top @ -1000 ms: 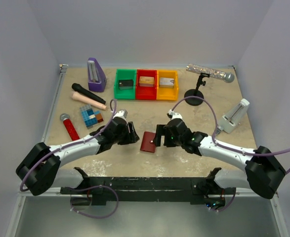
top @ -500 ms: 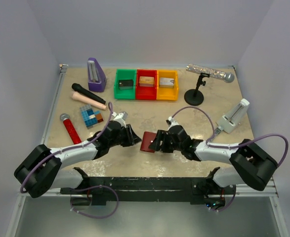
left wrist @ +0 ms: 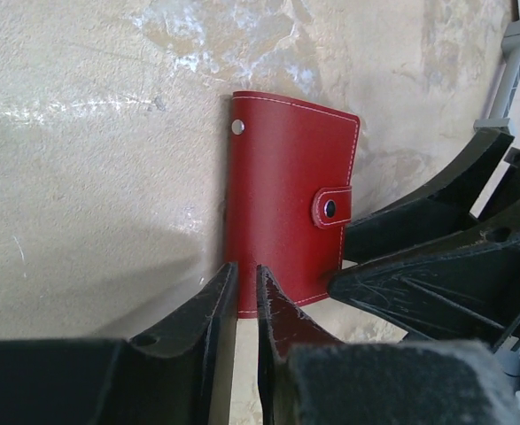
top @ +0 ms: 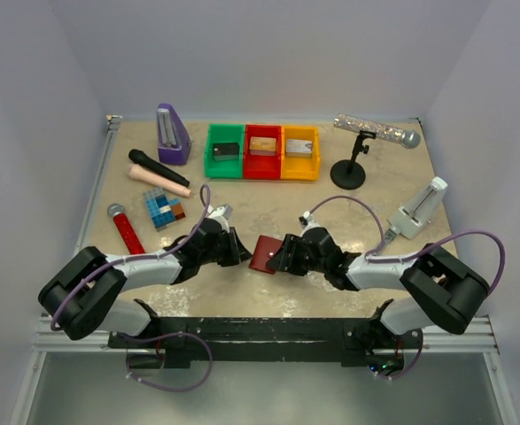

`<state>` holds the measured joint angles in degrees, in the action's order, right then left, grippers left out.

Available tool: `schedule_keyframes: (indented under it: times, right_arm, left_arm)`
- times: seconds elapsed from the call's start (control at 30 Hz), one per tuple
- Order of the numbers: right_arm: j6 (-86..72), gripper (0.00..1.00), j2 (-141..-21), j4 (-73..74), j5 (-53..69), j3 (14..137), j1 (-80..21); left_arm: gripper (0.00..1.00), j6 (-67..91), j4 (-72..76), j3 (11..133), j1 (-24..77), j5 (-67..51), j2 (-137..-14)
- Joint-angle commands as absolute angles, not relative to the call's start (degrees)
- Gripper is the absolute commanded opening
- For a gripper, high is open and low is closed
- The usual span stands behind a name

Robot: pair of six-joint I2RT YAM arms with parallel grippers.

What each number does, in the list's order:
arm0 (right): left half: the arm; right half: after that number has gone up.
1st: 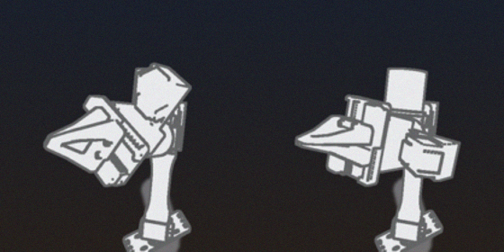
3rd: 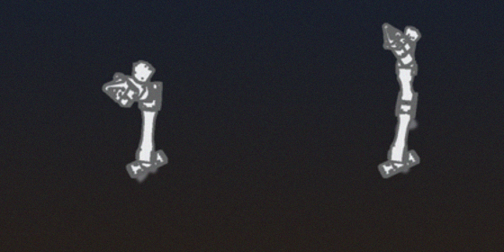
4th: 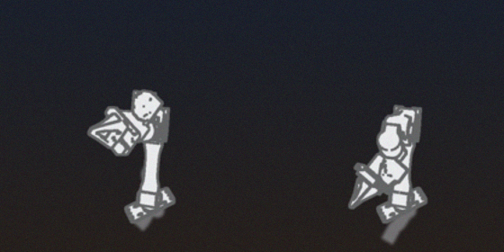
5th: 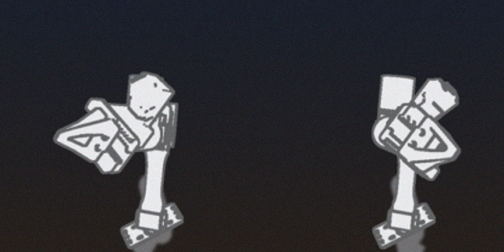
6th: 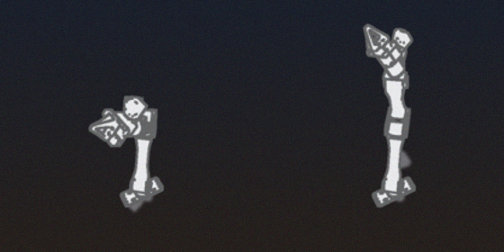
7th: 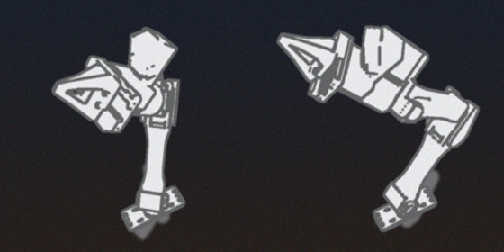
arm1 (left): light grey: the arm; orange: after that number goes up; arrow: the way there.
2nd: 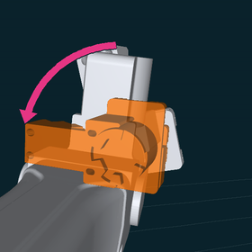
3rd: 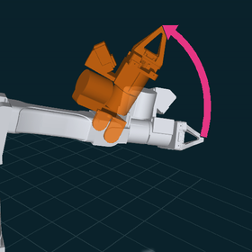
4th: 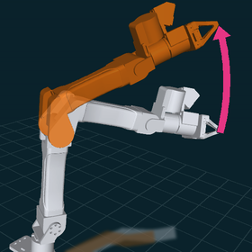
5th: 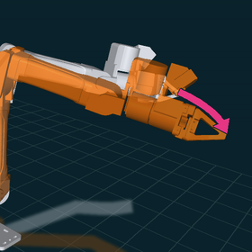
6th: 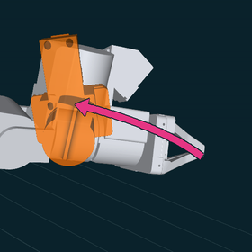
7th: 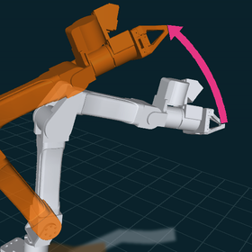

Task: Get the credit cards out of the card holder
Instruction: Pick up the card holder from the center of the board.

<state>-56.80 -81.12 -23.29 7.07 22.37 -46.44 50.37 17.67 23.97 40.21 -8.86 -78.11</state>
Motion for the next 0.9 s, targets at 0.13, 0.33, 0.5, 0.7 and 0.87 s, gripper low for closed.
schedule_keyframes:
  times: [0.13,0.33,0.5,0.7,0.87]
  right_arm:
    - [-58.18,0.48,-79.46,-25.40,6.33,20.13,-46.41]
    - [-58.18,0.49,-79.01,-26.89,6.94,19.60,-46.41]
    - [-58.62,0.47,-80.68,-28.91,8.35,19.95,-46.23]
    - [-59.41,0.43,-82.79,-32.95,9.75,19.86,-46.32]
    - [-59.85,0.38,-83.50,-34.71,10.37,19.78,-46.32]
  left_arm:
    - [0.16,50.10,19.95,23.64,40.43,-8.61,-80.07]
    - [0.14,50.01,19.69,23.47,40.69,-8.09,-80.59]
    - [0.13,50.10,19.86,23.47,41.31,-7.82,-81.21]
    - [0.12,50.01,20.21,23.38,42.19,-7.65,-82.09]
    - [0.12,50.01,20.48,23.38,42.71,-7.38,-82.35]
